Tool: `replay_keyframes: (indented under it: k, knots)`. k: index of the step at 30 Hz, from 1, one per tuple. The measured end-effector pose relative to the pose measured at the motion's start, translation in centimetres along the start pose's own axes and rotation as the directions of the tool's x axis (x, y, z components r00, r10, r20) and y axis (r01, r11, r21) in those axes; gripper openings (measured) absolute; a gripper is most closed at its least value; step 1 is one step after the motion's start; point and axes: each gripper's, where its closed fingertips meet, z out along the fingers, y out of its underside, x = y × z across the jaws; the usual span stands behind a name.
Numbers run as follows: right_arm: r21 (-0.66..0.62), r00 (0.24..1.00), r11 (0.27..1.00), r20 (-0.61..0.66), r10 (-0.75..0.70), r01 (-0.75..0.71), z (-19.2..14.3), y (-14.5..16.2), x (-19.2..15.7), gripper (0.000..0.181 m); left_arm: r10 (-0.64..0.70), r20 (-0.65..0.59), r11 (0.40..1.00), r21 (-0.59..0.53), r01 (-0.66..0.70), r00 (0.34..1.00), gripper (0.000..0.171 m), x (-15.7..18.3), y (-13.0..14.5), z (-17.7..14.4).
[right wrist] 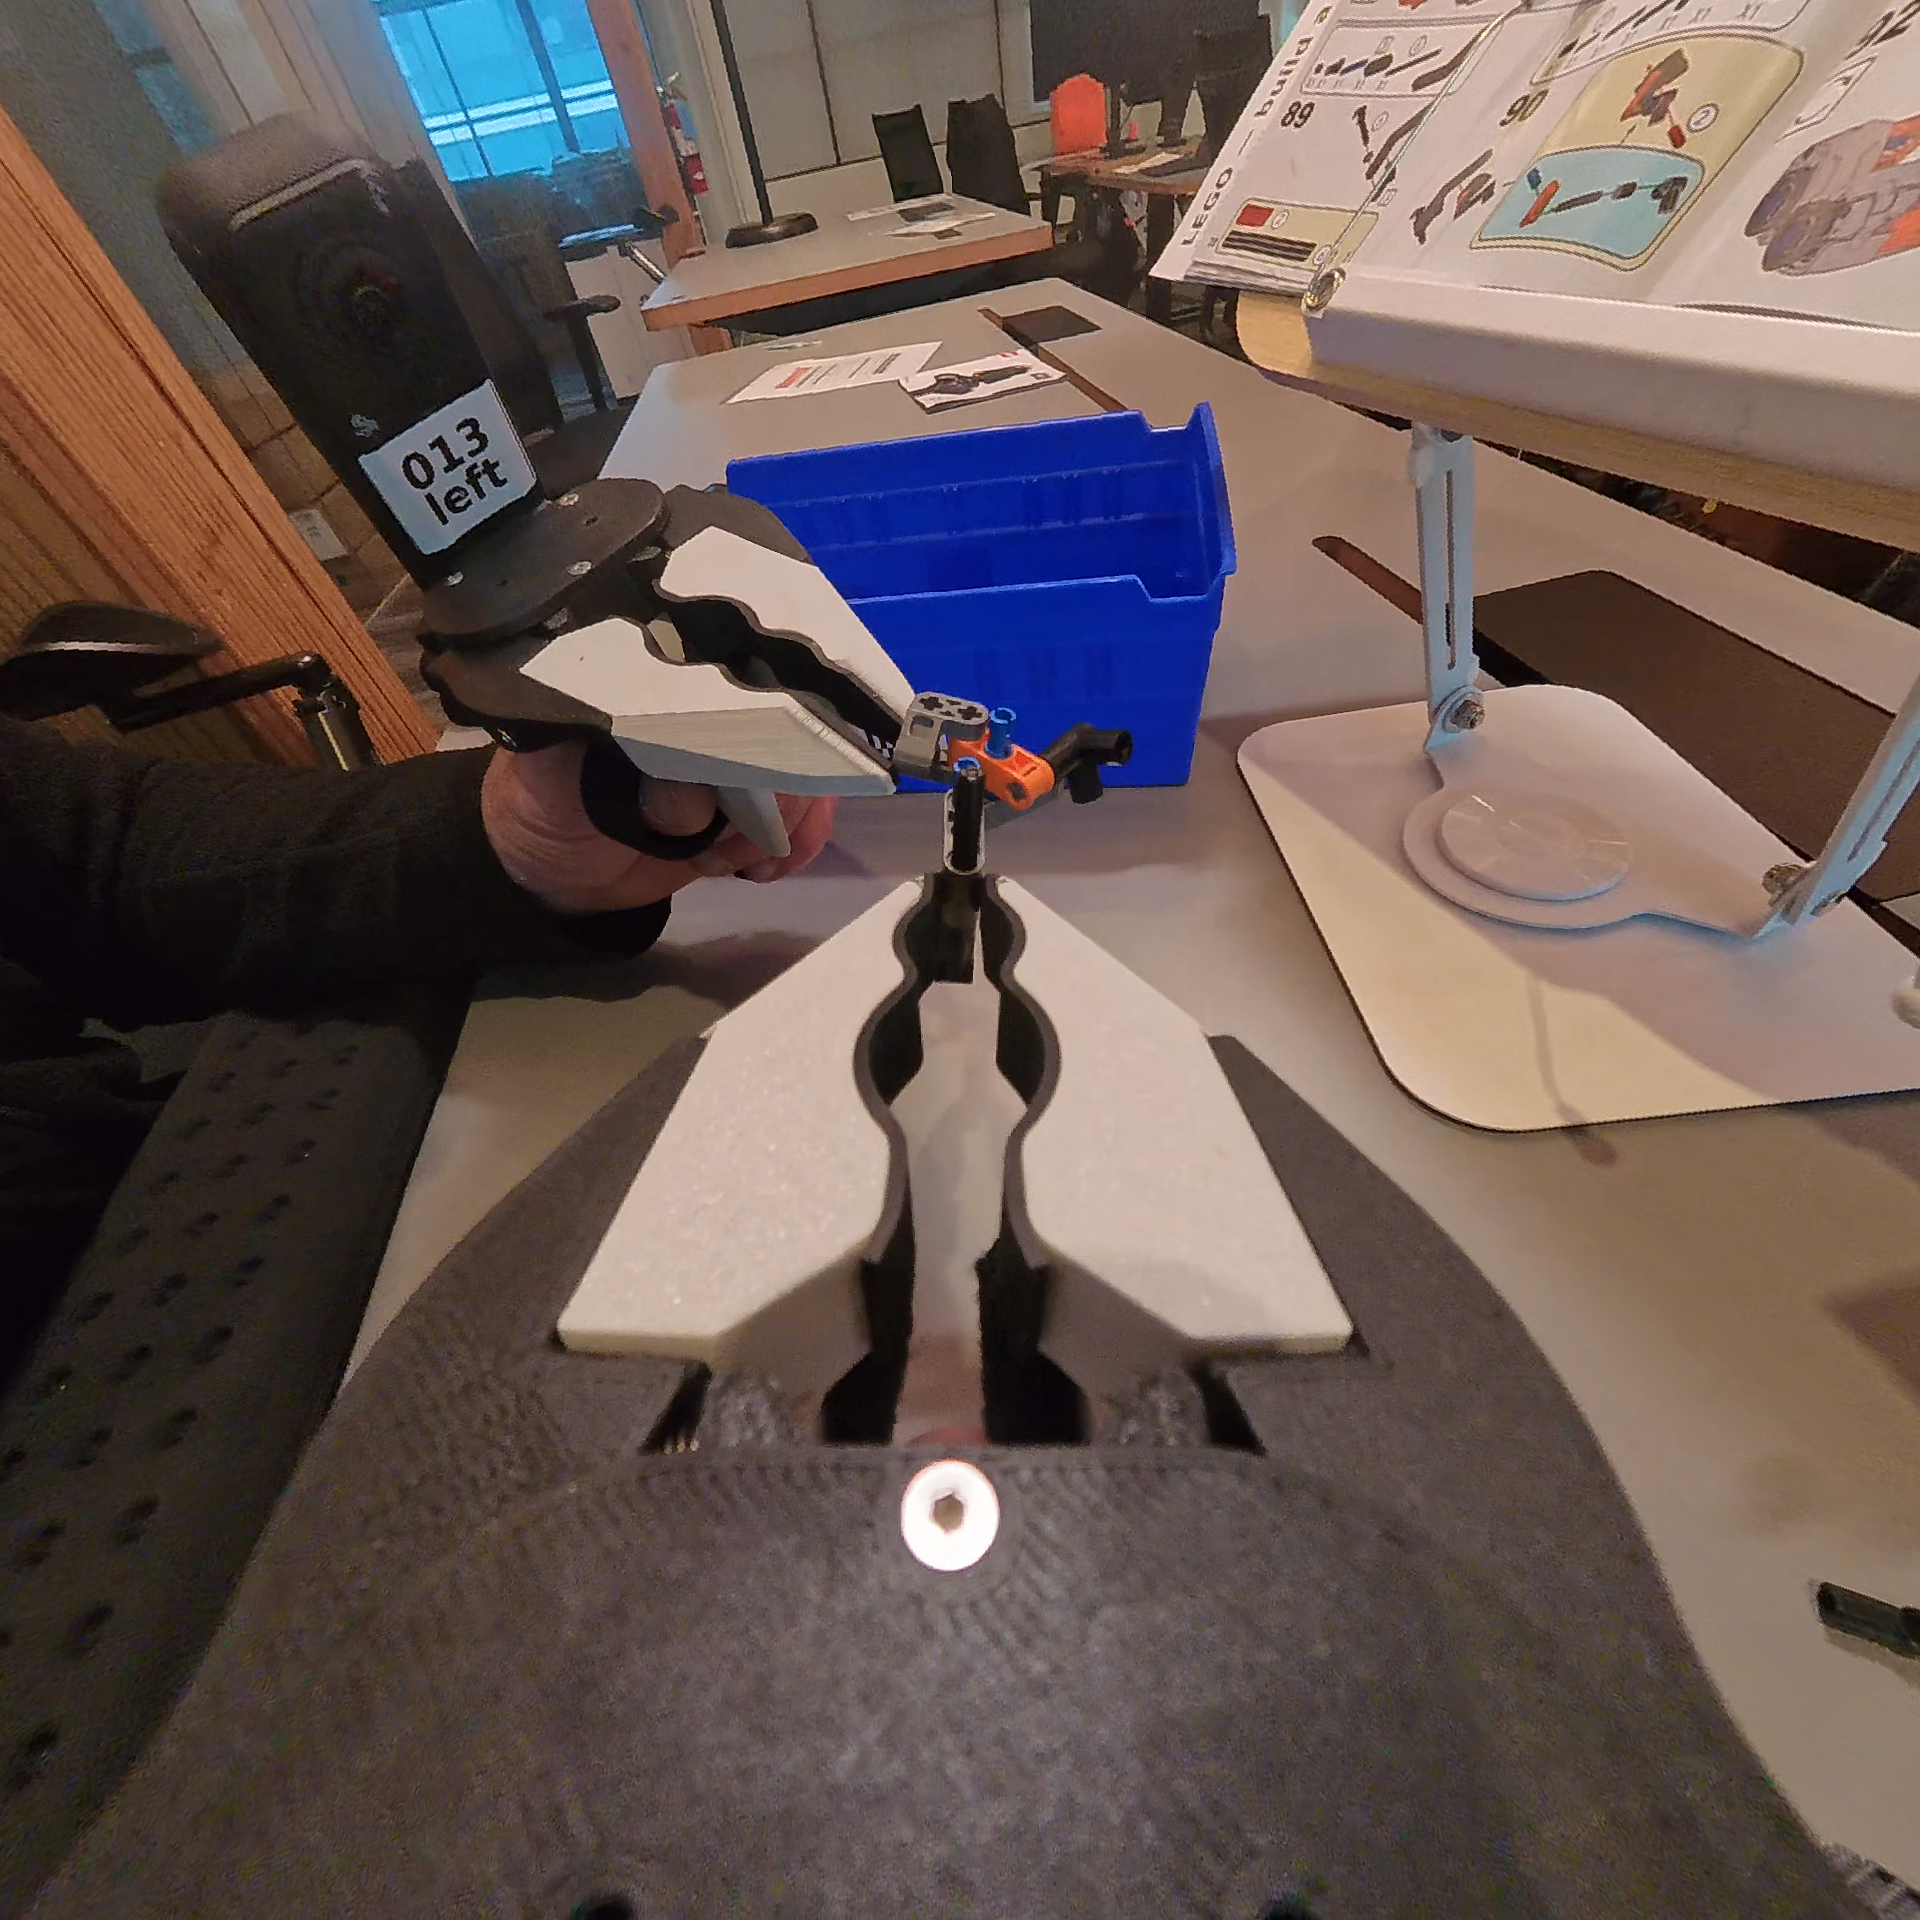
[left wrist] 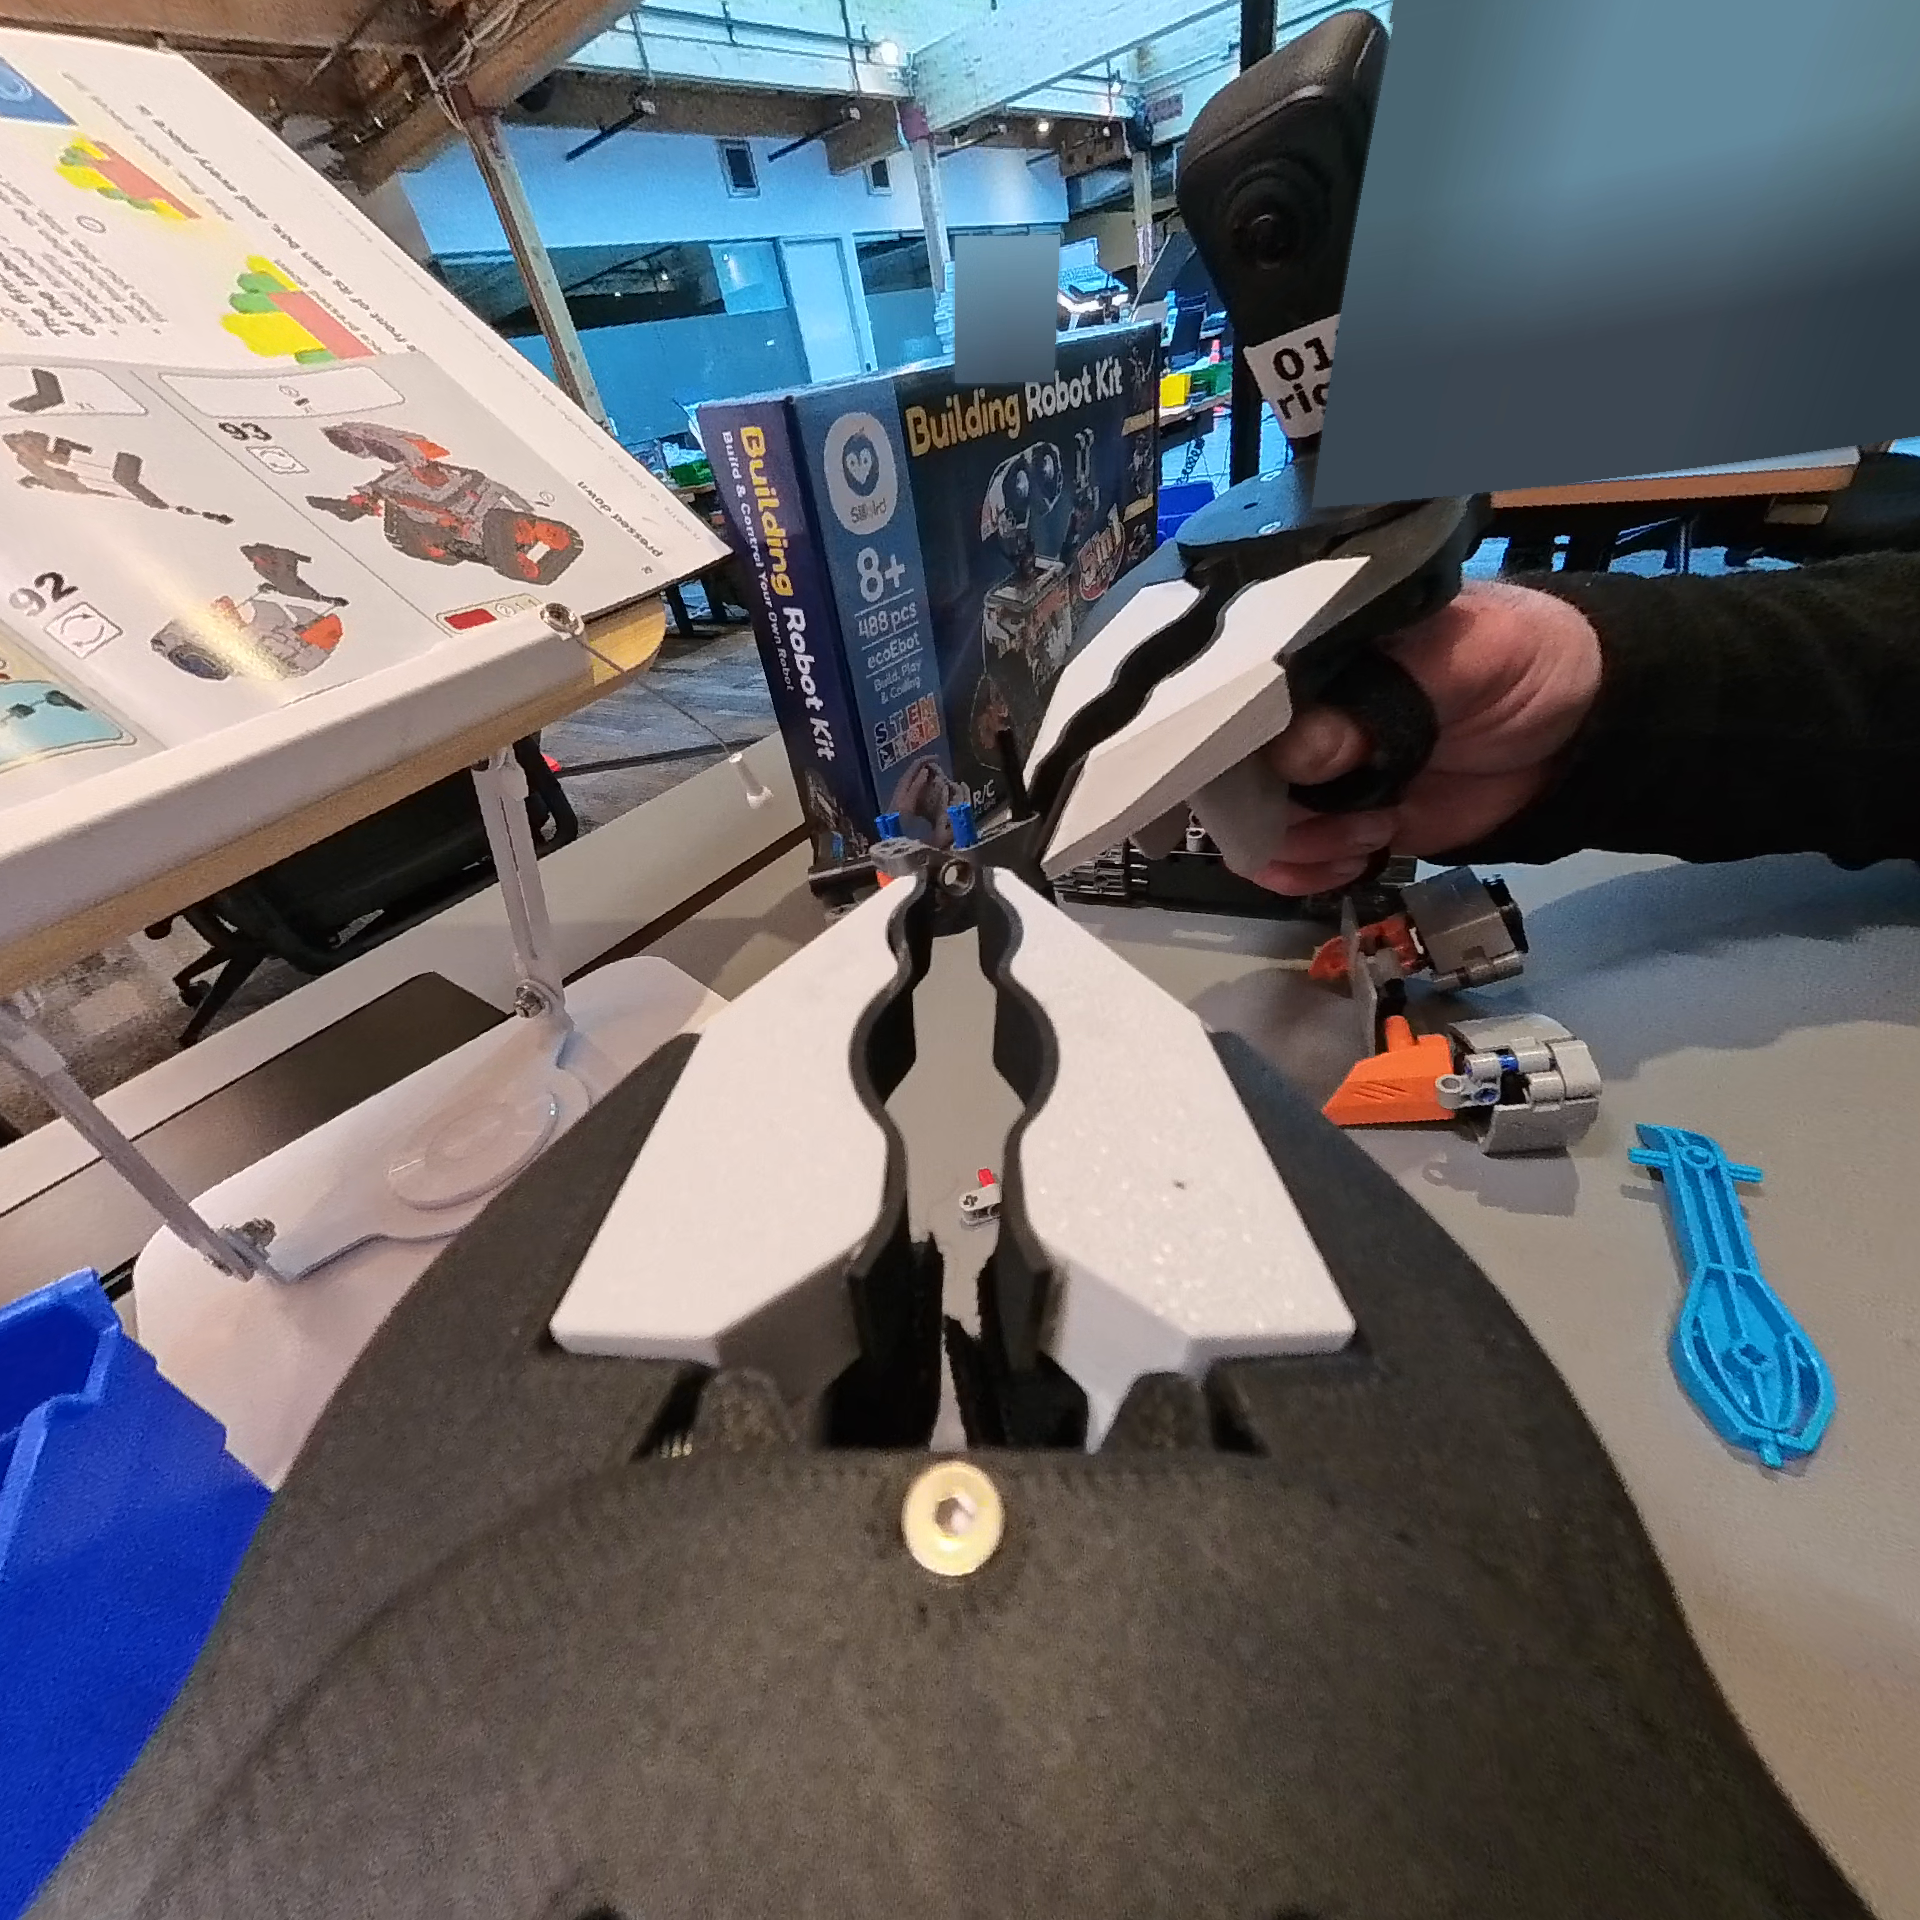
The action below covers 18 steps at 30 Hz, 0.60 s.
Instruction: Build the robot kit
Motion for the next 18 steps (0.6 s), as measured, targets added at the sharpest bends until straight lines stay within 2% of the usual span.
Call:
replay_keyframes:
  k: [18]
  knots:
    - [-0.002, 1.0, 1.0, -0.02, -0.002, 0.002, -0.04, 0.02, 0.24, 0.005, 0.013, 0.0, 1.0, 0.0, -0.013, 1.0, 0.007, 0.05, -0.03, -0.03]
